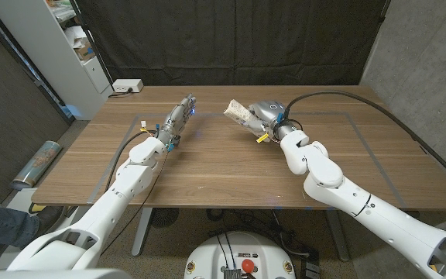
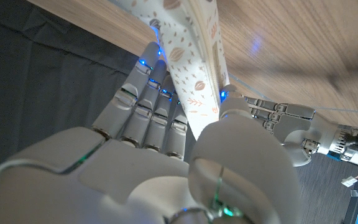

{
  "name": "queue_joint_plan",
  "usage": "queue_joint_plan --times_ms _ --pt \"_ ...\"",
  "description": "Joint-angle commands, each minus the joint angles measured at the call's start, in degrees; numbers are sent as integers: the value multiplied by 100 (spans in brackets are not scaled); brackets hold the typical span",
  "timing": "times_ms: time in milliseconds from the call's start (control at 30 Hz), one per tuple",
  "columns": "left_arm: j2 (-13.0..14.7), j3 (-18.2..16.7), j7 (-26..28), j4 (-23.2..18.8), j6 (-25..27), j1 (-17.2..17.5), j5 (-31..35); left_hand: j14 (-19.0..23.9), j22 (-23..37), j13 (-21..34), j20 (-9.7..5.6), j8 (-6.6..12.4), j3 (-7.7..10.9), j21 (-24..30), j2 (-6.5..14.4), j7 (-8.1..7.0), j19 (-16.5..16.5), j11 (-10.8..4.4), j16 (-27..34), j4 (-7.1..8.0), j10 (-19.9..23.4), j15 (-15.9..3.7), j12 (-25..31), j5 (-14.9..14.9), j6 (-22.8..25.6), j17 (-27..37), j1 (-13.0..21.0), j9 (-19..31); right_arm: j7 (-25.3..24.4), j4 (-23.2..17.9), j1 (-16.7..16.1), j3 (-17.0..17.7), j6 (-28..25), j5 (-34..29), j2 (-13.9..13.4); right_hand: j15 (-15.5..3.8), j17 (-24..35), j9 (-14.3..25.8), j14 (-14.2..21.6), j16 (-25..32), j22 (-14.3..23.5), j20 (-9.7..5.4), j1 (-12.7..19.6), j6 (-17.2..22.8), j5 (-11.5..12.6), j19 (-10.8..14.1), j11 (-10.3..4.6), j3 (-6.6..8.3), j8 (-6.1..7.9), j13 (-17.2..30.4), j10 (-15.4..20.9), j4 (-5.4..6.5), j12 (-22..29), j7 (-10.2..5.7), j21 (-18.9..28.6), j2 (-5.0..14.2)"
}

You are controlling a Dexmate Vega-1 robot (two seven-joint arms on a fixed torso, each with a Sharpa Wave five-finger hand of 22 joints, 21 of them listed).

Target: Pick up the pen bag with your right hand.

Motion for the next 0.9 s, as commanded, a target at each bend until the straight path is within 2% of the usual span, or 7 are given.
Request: queue_joint_plan --times_ms 33,900 --pt "-5 5 -22 13 -44 -16 -7 -10 32 13 12 -21 13 -9 46 7 -18 -64 -7 -49 -16 23 10 -6 33 18 7 28 -25 -153 -36 184 188 4 4 -127 25 19 86 -13 5 -6 56 71 -35 3 -5 27 5 6 93 10 16 -12 48 -7" --pt "-16 40 -64 40 -38 -95 13 -12 32 13 12 -20 3 -9 56 13 -18 -52 -8 -66 -11 19 11 -8 39 17 2 28 16 -351 -35 560 500 399 -18 -124 57 19 136 -42 5 -17 25 125 -93 4 13 15 -44 1 126 41 -17 2 73 -9"
